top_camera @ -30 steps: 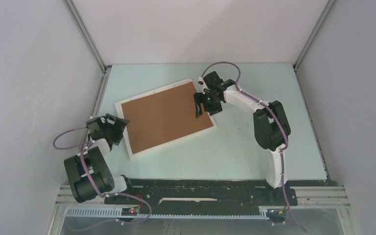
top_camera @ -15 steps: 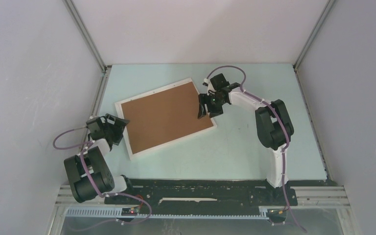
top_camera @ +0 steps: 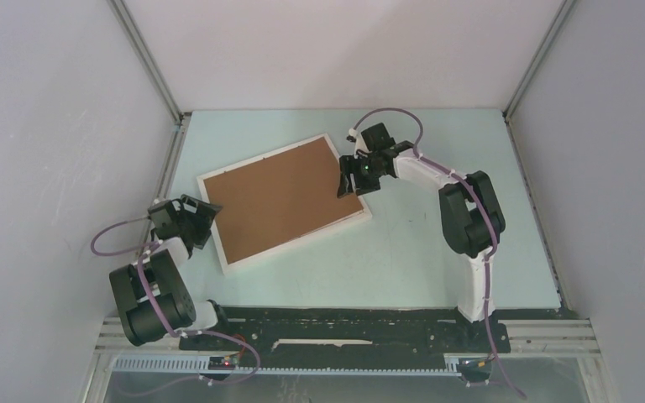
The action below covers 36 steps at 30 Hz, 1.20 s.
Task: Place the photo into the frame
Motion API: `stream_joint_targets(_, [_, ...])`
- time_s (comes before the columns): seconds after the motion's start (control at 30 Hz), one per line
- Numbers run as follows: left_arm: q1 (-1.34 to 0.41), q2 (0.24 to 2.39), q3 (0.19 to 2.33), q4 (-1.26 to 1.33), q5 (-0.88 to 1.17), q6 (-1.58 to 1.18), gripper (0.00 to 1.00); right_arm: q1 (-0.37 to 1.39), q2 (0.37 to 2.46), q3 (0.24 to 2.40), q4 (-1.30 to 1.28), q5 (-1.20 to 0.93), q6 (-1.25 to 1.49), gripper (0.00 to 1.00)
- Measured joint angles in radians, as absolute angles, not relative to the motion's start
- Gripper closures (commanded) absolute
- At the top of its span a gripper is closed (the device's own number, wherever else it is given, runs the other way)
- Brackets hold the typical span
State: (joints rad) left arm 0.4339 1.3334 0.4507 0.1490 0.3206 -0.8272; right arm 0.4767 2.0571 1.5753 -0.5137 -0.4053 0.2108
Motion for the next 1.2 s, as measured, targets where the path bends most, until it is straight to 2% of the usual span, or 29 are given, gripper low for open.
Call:
stream_joint_targets(0.37, [0.434,1.335,0.451,0.153,0.321,-0.826,0.12,0.487,2.117,1.643,-0.529,-0.363,0.186,0.25])
stream_joint_targets(0.63, [0.434,1.334,0.451,0.152,0.323,-0.819,0.09,0.553,2.16,1.744,-0.627,-0.184,0.162,0.17])
stream_joint_targets(0.8, [0.434,1.328,0.451,0.145,0.323,-0.819,0.07,0.567,2.159,1.813,-0.697,-0.123,0.162,0.16])
stream_joint_targets(1.2, [0.427,1.291,0.451,0.081,0.319,-0.802,0.06,0.506,2.128,1.7,-0.631,-0.283,0.191,0.23])
